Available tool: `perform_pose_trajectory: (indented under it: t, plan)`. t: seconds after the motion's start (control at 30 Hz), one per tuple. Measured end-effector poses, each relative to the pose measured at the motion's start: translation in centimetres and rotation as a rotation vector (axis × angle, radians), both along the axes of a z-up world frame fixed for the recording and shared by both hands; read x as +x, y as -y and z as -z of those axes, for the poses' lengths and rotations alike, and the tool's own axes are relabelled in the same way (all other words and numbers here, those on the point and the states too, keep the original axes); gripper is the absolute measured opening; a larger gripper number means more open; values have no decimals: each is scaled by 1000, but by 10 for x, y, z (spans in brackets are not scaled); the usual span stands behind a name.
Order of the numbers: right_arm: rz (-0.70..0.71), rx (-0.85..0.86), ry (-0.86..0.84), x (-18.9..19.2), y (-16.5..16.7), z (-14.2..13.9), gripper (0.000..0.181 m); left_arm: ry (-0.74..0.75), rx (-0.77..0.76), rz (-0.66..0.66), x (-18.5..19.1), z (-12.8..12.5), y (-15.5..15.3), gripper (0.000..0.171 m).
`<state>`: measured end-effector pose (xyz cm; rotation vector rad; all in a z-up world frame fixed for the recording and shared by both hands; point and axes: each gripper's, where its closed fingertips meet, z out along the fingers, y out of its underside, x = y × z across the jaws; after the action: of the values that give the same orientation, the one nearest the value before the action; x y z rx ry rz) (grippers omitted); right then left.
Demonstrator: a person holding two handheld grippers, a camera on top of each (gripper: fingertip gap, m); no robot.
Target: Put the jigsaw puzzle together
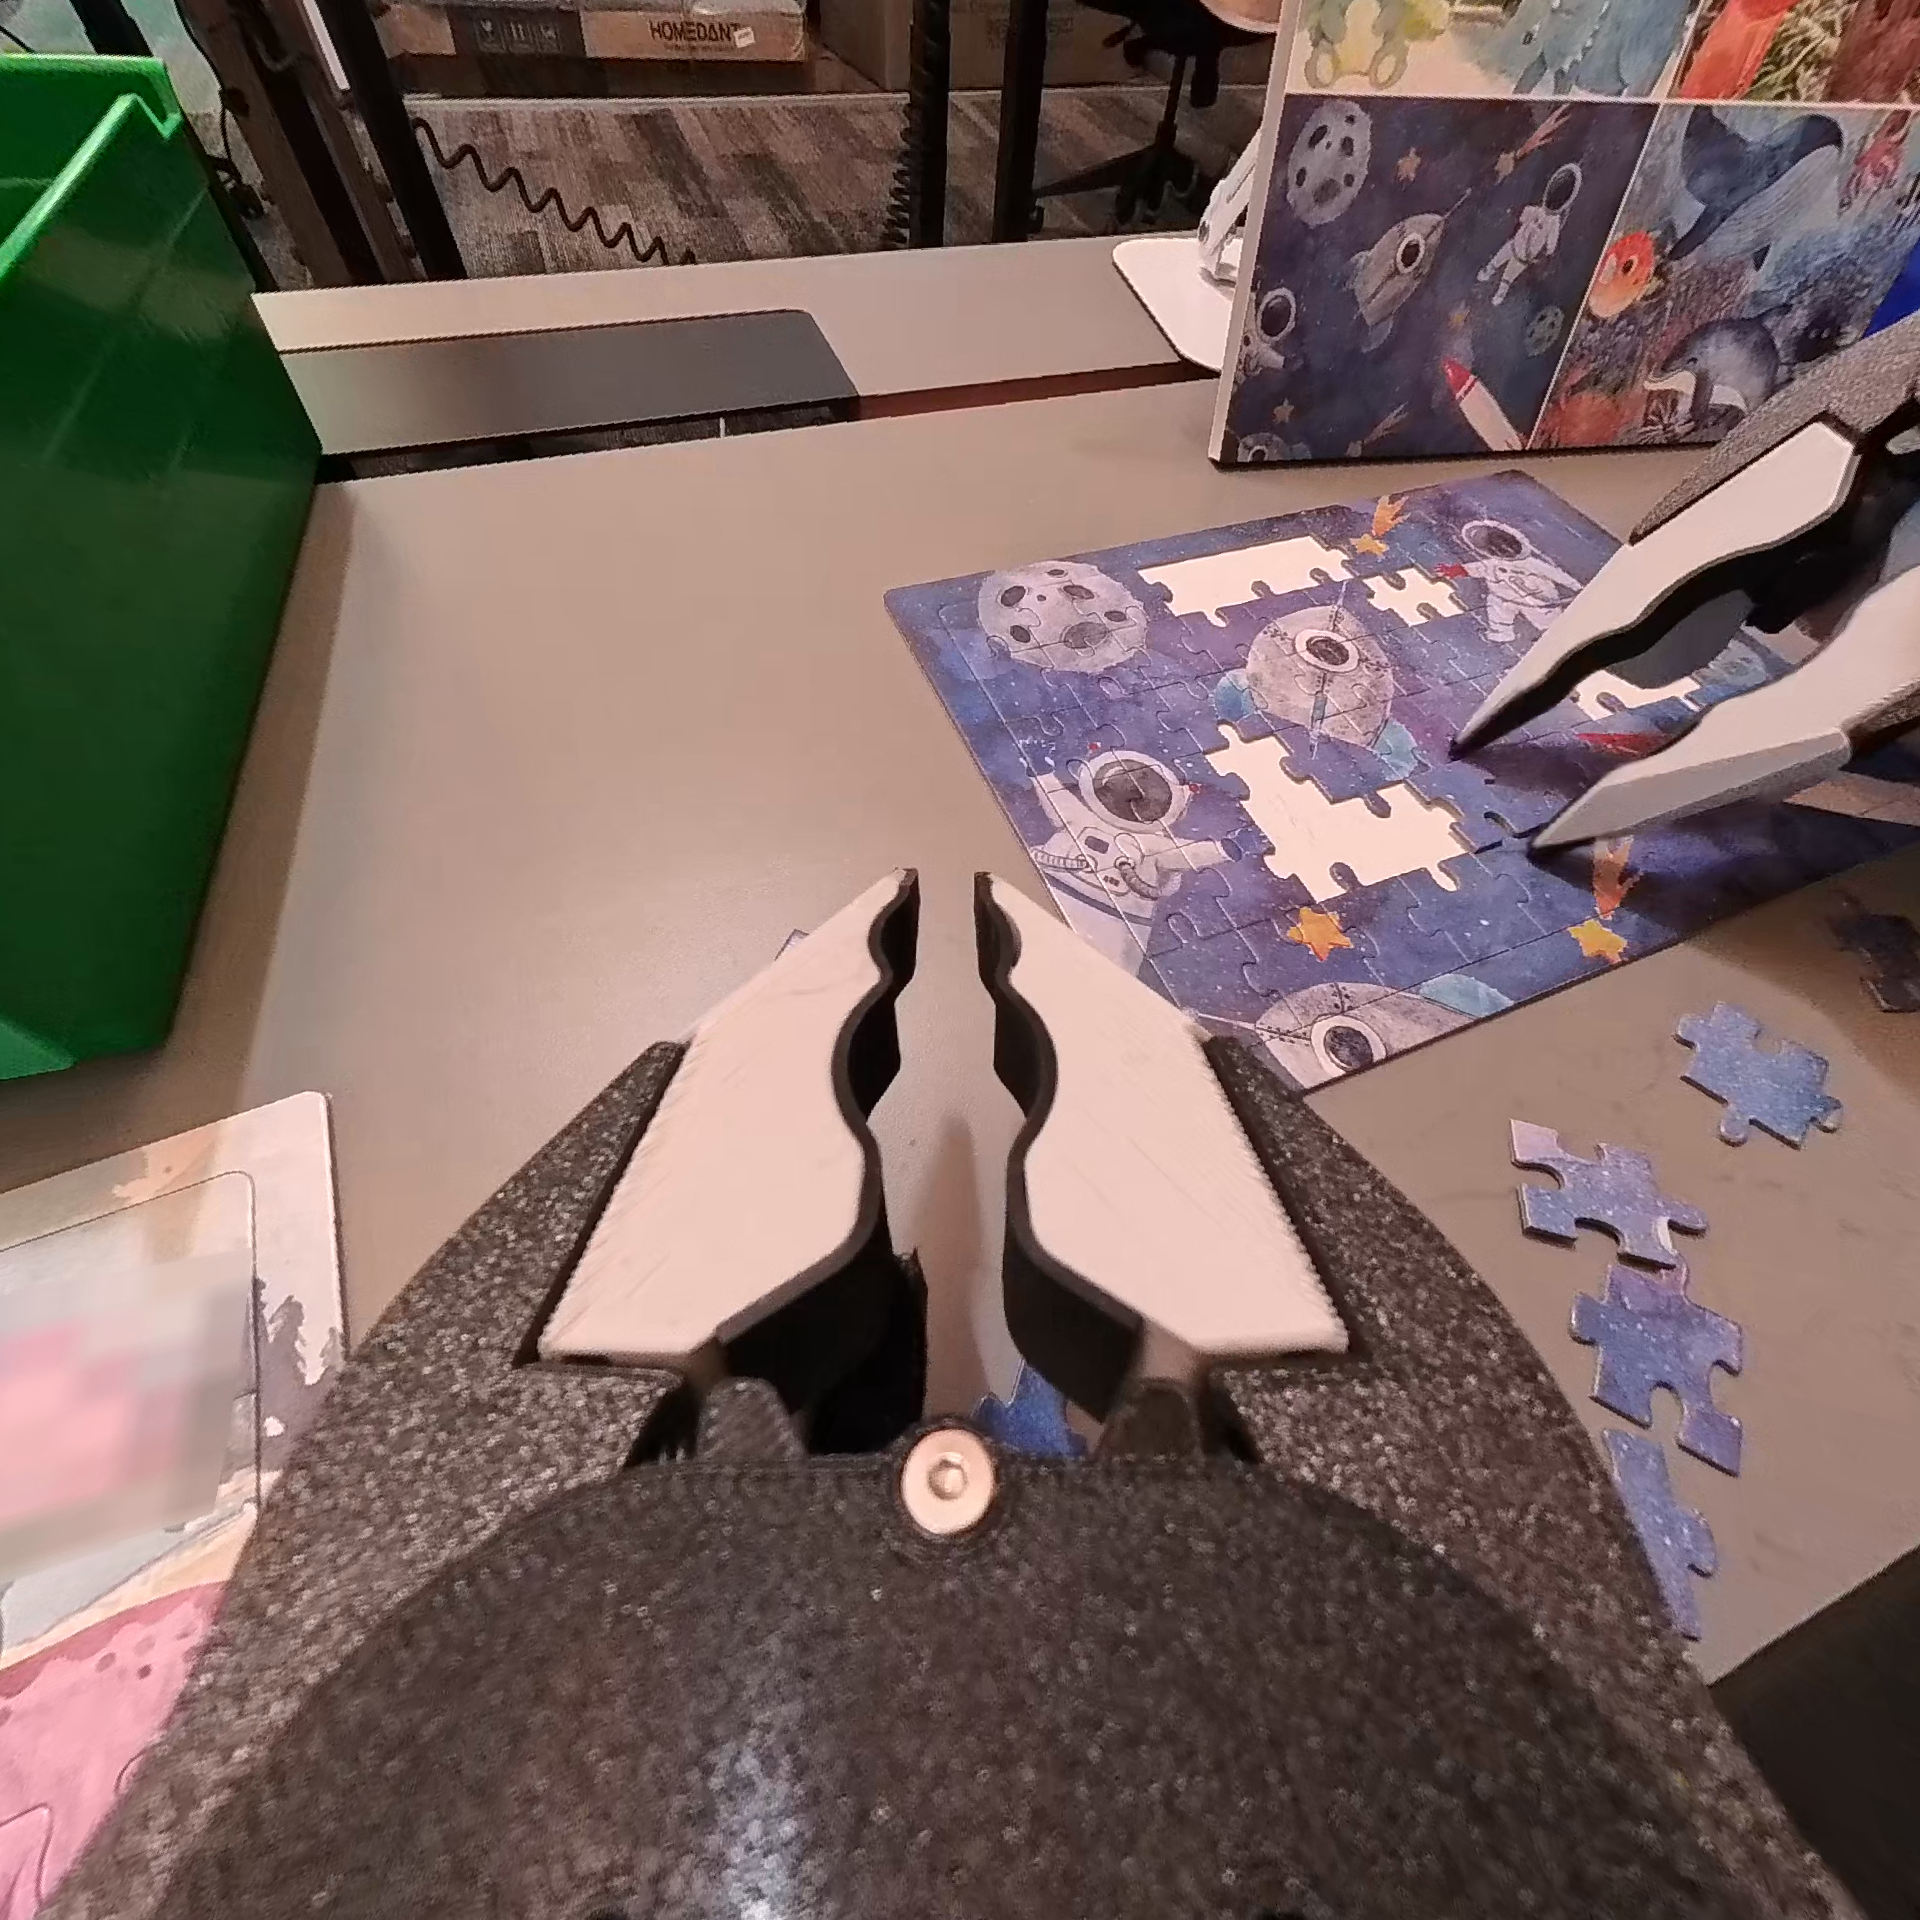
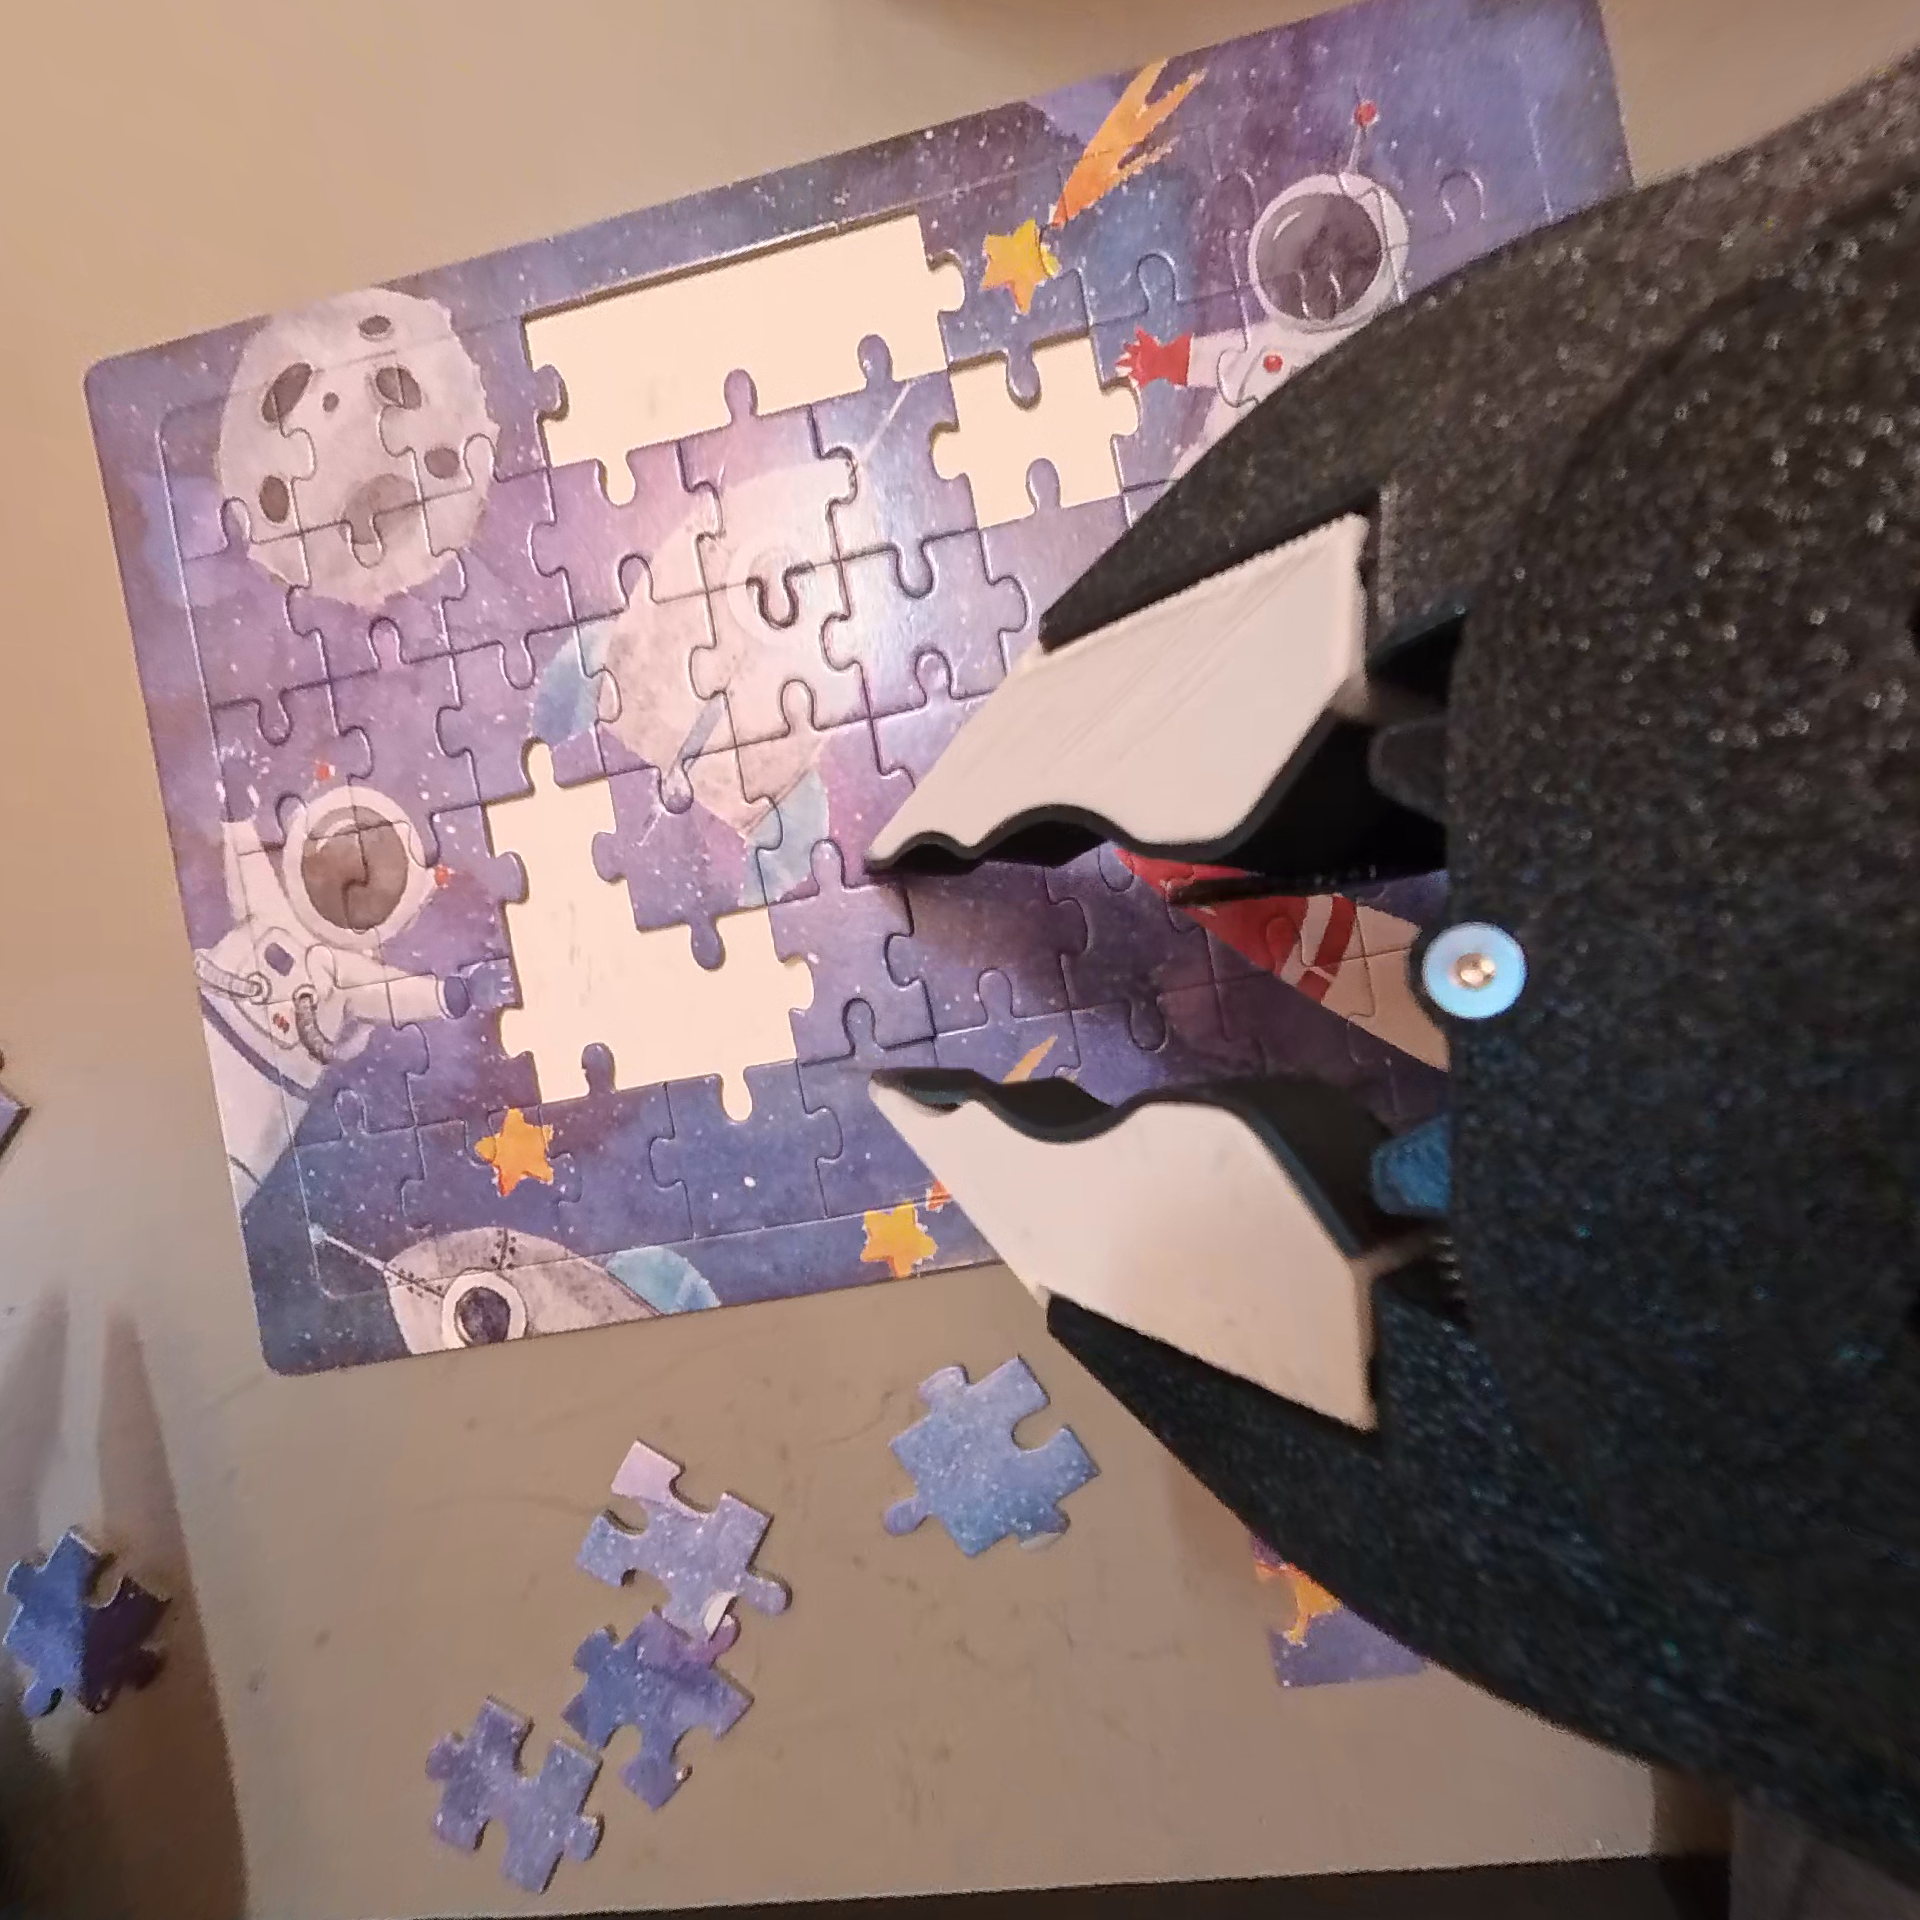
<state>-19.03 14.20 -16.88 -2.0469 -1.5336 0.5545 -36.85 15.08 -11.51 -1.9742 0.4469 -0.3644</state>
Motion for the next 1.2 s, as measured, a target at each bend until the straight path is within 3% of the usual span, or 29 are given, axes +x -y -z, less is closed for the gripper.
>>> perform_pose_trajectory:
  t: [0.17,0.27,0.37,0.53,0.67,0.93,1.2]
  plan:
    - [-2,13,12,1,-1,-1,29,0,1,-1,0,0,0,10]
    - [-16,26,5,-1,2,-6,15,-1,-1,0,0,0,0,11]
    - [-15,61,5,-2,1,-12,14,0,-3,0,0,1,0,11]
    - [-15,98,-32,-7,0,-23,18,-2,-3,-3,0,1,0,11]
    - [-12,112,17,-7,-2,-12,35,-8,-2,0,0,1,0,11]
    - [18,173,21,-15,-14,-4,41,-11,1,2,1,1,0,11]
    - [95,235,2,6,-29,-27,43,-8,1,-1,0,1,0,11]
